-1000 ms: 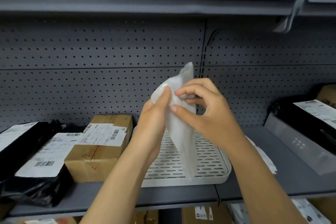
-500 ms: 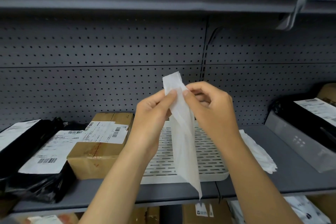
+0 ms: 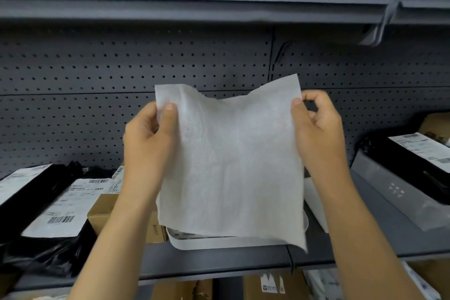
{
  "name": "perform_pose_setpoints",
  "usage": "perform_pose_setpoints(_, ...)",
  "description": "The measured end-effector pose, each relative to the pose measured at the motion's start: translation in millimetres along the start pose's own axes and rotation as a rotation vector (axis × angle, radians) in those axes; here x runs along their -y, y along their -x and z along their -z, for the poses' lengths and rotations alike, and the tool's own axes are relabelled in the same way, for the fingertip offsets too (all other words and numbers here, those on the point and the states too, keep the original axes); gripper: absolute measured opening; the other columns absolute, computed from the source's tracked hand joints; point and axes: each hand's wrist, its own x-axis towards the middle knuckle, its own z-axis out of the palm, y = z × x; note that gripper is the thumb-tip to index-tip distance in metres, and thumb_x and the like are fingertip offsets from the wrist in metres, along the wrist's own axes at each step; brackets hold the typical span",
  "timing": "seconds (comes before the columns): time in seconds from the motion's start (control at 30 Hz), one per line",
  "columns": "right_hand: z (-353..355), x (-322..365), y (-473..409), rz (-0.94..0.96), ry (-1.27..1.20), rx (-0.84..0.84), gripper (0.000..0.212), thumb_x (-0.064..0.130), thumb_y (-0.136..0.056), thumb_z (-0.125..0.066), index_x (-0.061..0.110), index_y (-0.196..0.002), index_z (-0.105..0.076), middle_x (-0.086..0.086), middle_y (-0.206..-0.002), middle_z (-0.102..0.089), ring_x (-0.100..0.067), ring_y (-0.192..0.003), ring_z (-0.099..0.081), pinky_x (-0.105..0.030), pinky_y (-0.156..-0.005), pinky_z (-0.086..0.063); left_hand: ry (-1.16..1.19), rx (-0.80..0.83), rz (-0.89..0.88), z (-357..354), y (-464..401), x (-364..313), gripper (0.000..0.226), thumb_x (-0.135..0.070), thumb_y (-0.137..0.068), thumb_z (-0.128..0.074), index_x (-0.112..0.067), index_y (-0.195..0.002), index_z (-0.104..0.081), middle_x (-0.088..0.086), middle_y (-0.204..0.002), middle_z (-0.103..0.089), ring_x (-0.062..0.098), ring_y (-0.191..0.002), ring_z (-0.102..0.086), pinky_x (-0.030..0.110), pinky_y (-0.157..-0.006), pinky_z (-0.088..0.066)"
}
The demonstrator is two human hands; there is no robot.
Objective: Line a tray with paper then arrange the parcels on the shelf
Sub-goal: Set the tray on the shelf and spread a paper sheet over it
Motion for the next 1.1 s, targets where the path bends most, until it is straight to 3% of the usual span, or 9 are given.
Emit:
perform_pose_setpoints(0.1,7,-6,-5,0.029,0.087,-0.019,0.013,0.032,-0.104,-0.047,0.025,-0.100,-0.056,-0.014,-0.062,-0.046,-0.017,-0.051,-0.036,-0.028,-0.046,-0.033,-0.094,-0.039,-0.046,3,-5,2,0.048,-0.040,-0.100,-0.050,0.007,-0.091,-0.054,0.024,-0.076,-0.052,0.019,-0.069,-0.041,0.034,-0.064,-0.034)
perform_pose_setpoints(0.23,15,-17,-10,0.082,0.249,-0.093,0.014,0.031,-0.105,-0.042,0.025,-0.100,-0.053,0.012,-0.048,-0.040,-0.013,-0.049,-0.034,-0.034,-0.050,-0.036,-0.267,-0.102,-0.078,11,-6,6,0.042,-0.035,-0.101,-0.049,-0.005,-0.073,-0.040,0.004,-0.065,-0.036,0.008,-0.056,-0.028,0.023,-0.050,-0.024)
perform_pose_setpoints(0.37,20,-23,-11,0.113,0.377,-0.145,0.016,0.030,-0.105,-0.039,0.021,-0.104,-0.052,0.007,-0.052,-0.041,-0.019,-0.051,-0.039,-0.042,-0.053,-0.044,-0.407,-0.170,-0.094,18,-4,10,0.043,-0.038,-0.099,-0.049,-0.008,-0.071,-0.039,0.002,-0.059,-0.034,0.020,-0.055,-0.028,0.033,-0.052,-0.026)
perform_pose_setpoints(0.57,18,-51,-18,0.074,0.498,-0.120,0.016,0.031,-0.105,-0.040,0.020,-0.105,-0.051,-0.004,-0.058,-0.053,-0.023,-0.055,-0.049,-0.032,-0.051,-0.036,-0.642,-0.179,-0.047,14,-12,36,0.039,-0.044,-0.099,-0.047,-0.014,-0.076,-0.055,0.001,-0.061,-0.052,0.022,-0.057,-0.047,0.033,-0.055,-0.032)
perform_pose_setpoints(0.67,11,-79,-22,0.024,0.571,-0.085,0.016,0.031,-0.104,-0.041,0.022,-0.107,-0.053,-0.004,-0.061,-0.055,-0.023,-0.058,-0.050,-0.029,-0.050,-0.031,-0.726,-0.146,-0.016,3,-18,58,0.039,-0.044,-0.099,-0.045,-0.014,-0.076,-0.055,0.002,-0.064,-0.056,0.032,-0.064,-0.052,0.035,-0.061,-0.038)
perform_pose_setpoints(0.87,-8,-144,-30,-0.134,0.689,0.017,0.022,0.033,-0.105,-0.037,0.020,-0.114,-0.053,-0.008,-0.086,-0.063,-0.035,-0.079,-0.059,-0.039,-0.063,-0.046,-0.943,-0.013,0.073,-30,-26,121,0.045,-0.040,-0.099,-0.042,-0.009,-0.070,-0.054,0.011,-0.063,-0.053,0.037,-0.065,-0.055,0.036,-0.060,-0.039)
perform_pose_setpoints(1.1,-22,-190,-28,-0.233,0.814,0.157,0.022,0.035,-0.105,-0.040,0.020,-0.114,-0.054,-0.010,-0.098,-0.068,-0.035,-0.087,-0.060,-0.040,-0.068,-0.046,-1.206,0.178,0.042,-52,-27,160,0.031,-0.032,-0.105,-0.041,-0.012,-0.110,-0.064,0.023,-0.097,-0.067,0.044,-0.088,-0.064,0.038,-0.066,-0.034)
